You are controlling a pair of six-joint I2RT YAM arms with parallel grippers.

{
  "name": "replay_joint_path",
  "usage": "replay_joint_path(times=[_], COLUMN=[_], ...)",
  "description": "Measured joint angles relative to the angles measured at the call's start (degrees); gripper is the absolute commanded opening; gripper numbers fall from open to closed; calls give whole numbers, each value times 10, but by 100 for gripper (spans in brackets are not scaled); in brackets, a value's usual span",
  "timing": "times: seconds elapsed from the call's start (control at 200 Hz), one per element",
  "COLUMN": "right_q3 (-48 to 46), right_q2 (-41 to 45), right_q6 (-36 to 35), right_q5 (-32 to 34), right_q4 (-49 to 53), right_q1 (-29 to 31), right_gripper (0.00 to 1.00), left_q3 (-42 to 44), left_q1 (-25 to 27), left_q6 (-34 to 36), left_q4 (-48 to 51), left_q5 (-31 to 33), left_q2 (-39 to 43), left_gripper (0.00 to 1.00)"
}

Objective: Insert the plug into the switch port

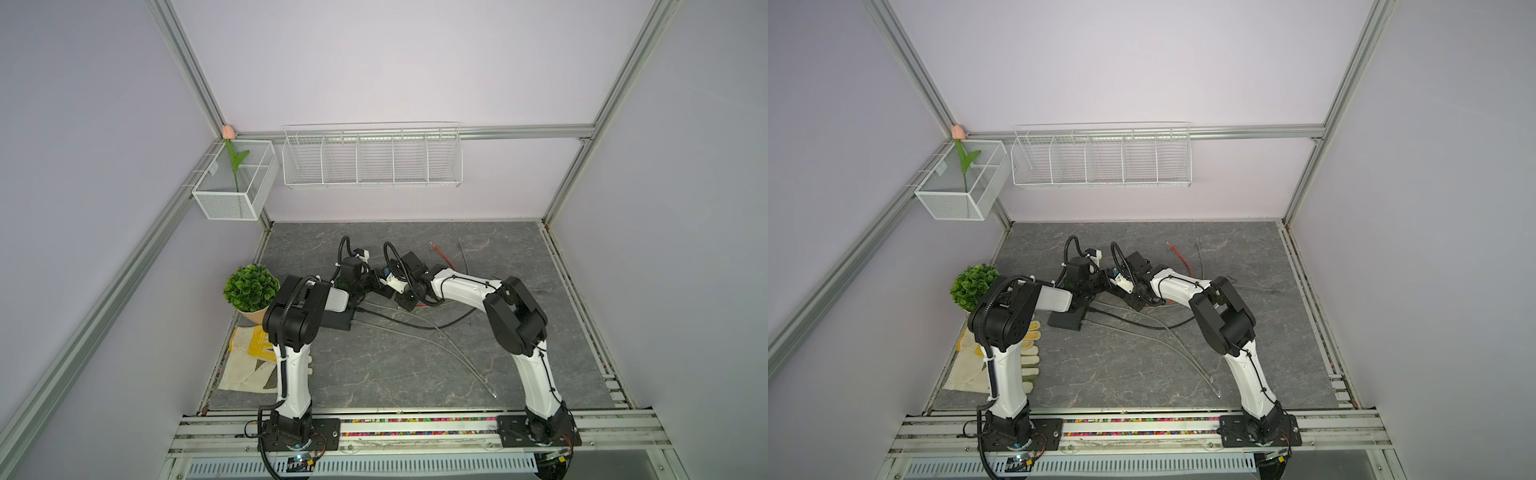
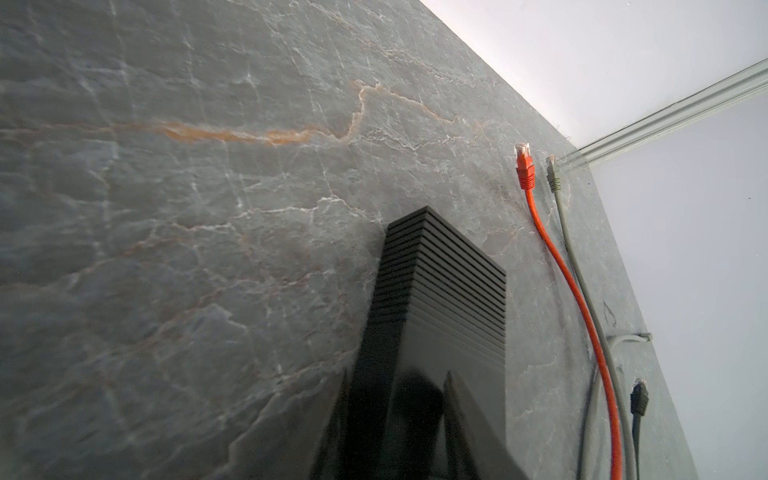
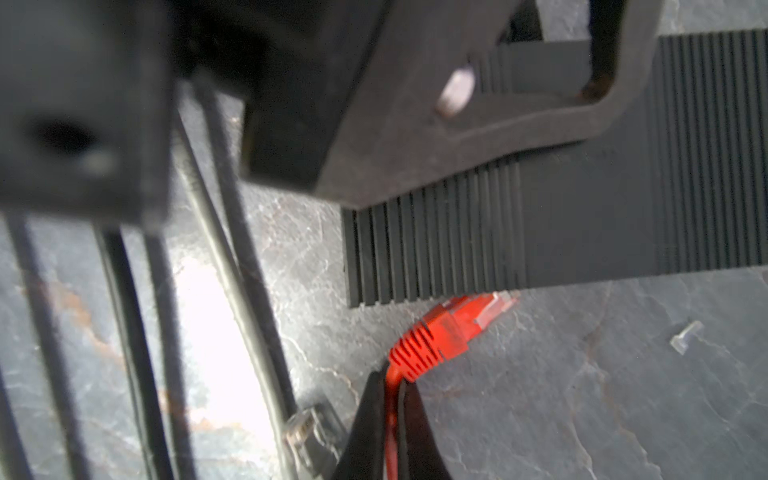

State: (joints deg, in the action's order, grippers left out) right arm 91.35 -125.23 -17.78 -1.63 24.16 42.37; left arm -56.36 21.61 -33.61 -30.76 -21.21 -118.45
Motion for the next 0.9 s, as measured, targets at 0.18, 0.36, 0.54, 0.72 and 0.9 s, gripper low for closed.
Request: replay_joint_path(times=[0.18,0.36,0.54,0.72,0.9], right_q3=[7,16,53,83,106], right_q2=[-2,-3,-18,-40,-58], right_q6=[-12,-34,-46,-50,-59], right_q5=[12,32,56,98,114], right_q4=[10,19,54,75,77], right_q1=[-1,-1,-2,-5,-7], right_gripper=[7,9,11,13,17], left_q3=[0,0,1,2,8], left_q1=[0,0,0,0,0], left_q6=[3,6,10,14,13], left_q4=[2,12,26,37,43], left_q5=[4,11,24,29,13], left_q2=[1,6,14,21,27], left_gripper=[38,38,38,38,38])
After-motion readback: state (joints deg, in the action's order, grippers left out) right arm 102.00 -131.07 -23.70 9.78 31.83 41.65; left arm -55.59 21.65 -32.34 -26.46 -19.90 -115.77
